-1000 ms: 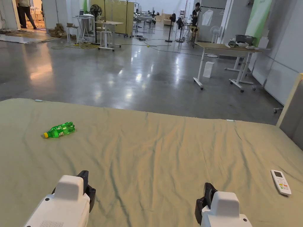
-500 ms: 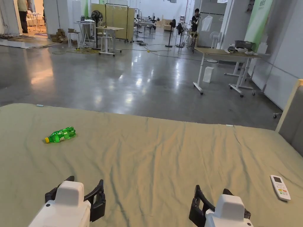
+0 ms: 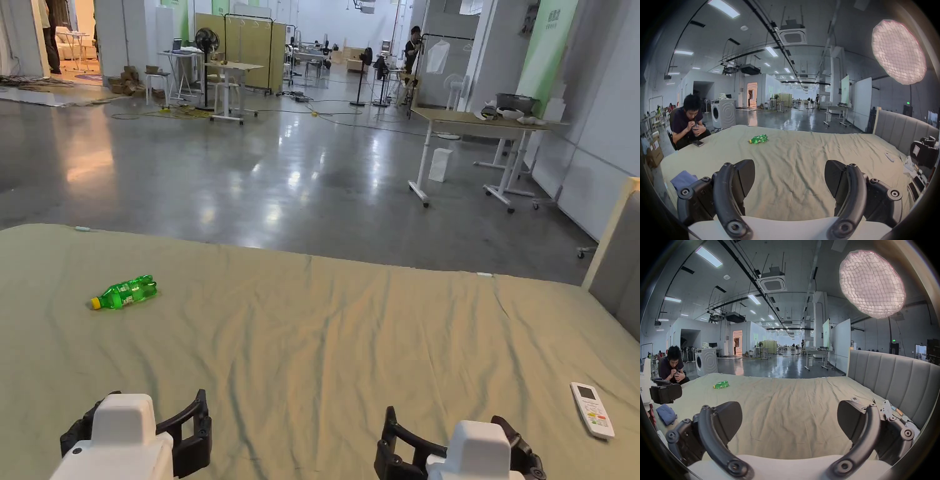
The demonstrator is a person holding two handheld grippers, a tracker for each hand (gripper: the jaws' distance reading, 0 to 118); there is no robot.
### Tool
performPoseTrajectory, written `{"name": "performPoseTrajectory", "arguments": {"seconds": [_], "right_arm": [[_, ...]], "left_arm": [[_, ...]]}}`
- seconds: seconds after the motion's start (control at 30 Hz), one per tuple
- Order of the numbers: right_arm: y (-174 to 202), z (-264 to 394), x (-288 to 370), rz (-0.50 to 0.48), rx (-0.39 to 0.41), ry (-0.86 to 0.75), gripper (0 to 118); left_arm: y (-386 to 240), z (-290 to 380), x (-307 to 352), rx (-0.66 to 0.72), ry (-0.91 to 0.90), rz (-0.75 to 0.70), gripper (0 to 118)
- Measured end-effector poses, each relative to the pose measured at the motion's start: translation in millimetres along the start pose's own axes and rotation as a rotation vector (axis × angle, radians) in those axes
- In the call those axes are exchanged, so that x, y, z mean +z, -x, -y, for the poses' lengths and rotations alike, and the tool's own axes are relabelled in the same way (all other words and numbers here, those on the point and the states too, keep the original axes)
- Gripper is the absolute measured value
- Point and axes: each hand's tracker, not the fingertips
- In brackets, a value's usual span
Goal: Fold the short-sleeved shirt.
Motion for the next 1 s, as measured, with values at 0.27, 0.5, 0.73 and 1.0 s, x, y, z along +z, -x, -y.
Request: {"name": "performPoseTrajectory", "arguments": {"seconds": [0.27,0.5,0.73,1.0], "right_arm": [[-1.4,-7.5,-5.8,-0.026,-0.009,-0.044,118],[-0.6,-11.8,-7.2,-0.037,-0.001,-0.058,118],[-0.1,-10.1,-10.1,-0.004,-0.059,-0.016,118],[-1.4,-13.8,-22.8,0.122,-0.118,0.075,118]], "left_arm": [[0.8,5.7,-8.5,-0.106,-0.040,0.036,93],[-5.1,2.3,-8.6,-0.132,-0.061,0.044,96],[-5.3,5.2,-11.0,-0.113,-0.053,0.049,96],[3.4,4.0,-13.0,-0.064,-0.046,0.050,96]]}}
